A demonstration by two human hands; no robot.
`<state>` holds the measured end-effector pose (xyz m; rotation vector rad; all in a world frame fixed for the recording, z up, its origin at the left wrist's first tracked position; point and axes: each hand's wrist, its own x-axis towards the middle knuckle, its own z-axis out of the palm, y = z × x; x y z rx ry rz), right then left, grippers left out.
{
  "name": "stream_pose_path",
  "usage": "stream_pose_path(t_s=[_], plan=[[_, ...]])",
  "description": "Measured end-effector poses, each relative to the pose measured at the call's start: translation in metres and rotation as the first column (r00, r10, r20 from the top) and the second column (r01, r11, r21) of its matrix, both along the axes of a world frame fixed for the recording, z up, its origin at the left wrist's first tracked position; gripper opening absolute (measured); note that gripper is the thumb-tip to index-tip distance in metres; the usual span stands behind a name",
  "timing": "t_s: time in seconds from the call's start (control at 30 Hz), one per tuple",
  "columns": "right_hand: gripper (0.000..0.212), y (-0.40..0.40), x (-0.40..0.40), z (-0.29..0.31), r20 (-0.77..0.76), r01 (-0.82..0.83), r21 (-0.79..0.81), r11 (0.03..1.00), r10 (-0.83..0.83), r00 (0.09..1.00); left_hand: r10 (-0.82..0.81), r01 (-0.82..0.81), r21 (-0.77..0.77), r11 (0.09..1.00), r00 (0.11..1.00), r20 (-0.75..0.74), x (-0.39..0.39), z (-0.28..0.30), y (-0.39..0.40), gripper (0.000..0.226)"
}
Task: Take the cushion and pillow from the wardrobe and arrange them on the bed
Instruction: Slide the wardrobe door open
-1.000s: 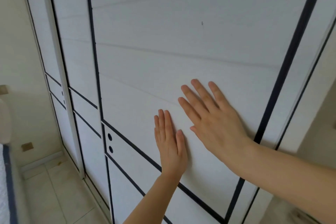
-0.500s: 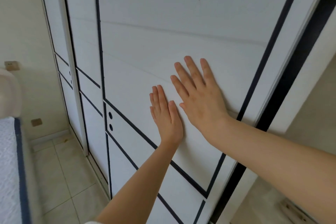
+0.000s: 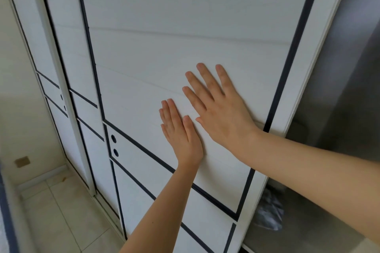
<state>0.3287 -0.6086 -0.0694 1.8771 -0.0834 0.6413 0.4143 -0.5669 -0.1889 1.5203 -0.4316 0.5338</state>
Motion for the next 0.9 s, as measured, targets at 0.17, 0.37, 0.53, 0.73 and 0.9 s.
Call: stream_pose_path(t_s=[0.17, 0.37, 0.53, 0.73, 0.9], plan=[[0.074, 0.02, 0.054, 0.0, -0.007, -0.02, -0.014, 1.0, 0.02, 1.0, -0.036, 0.036, -0.005, 0.999, 0.999, -0.004, 0.055, 0.001, 0.028, 0.056], [0.073, 0.044, 0.124, -0.001, -0.004, -0.045, -0.025, 0.999, 0.045, 0.999, -0.018, 0.018, -0.001, 1.0, 1.0, -0.012, 0.122, 0.0, 0.051, 0.055], [0.074, 0.066, 0.178, -0.002, -0.013, -0.035, -0.025, 0.999, 0.034, 0.999, 0.019, -0.019, 0.012, 1.0, 0.999, -0.029, 0.173, 0.001, 0.067, 0.055], [0.075, 0.09, 0.238, -0.002, -0.016, -0.049, 0.012, 0.999, 0.049, 0.999, 0.038, -0.037, 0.038, 0.999, 0.999, -0.035, 0.232, 0.004, 0.093, 0.053], [0.077, 0.112, 0.288, -0.003, -0.015, -0.04, 0.017, 0.999, 0.04, 0.999, 0.06, -0.06, 0.05, 0.997, 0.998, -0.011, 0.281, 0.002, 0.111, 0.053]])
